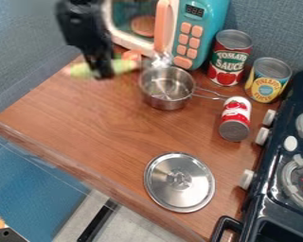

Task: Move the green spoon to the left side of the table

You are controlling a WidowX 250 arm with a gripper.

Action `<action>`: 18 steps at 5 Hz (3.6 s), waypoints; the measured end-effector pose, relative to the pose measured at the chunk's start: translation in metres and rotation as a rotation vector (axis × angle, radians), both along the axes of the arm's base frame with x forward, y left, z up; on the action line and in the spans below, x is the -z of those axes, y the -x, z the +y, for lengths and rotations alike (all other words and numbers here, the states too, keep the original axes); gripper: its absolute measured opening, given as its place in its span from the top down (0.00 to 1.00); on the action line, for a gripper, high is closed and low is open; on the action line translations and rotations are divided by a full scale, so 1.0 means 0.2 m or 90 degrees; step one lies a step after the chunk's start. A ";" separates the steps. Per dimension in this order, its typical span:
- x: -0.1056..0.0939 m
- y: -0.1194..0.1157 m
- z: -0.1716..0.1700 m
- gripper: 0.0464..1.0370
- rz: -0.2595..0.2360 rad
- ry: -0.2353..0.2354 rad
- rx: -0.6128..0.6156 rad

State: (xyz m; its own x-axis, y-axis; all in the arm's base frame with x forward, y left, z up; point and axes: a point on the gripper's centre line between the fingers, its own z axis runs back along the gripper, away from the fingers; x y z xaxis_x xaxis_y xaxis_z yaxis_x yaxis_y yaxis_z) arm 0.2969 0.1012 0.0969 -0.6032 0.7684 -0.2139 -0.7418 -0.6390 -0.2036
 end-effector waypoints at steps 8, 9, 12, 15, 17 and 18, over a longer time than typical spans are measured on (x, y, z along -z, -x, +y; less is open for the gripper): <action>0.53 0.07 0.48 0.64 0.212 -0.070 -0.520; 0.53 0.05 0.48 0.57 0.218 -0.058 -0.514; 0.38 0.08 0.42 0.03 0.194 -0.004 -0.499; 0.17 0.09 0.43 0.04 0.122 0.012 -0.480; 0.17 0.09 0.44 0.04 0.121 0.011 -0.480; 0.17 0.09 0.43 0.04 0.122 0.012 -0.480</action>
State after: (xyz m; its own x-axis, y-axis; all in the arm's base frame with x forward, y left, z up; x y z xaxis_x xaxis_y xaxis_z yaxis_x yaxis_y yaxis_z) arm 0.2795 0.1880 0.0629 -0.9892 0.1325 -0.0621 -0.1259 -0.9870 -0.1000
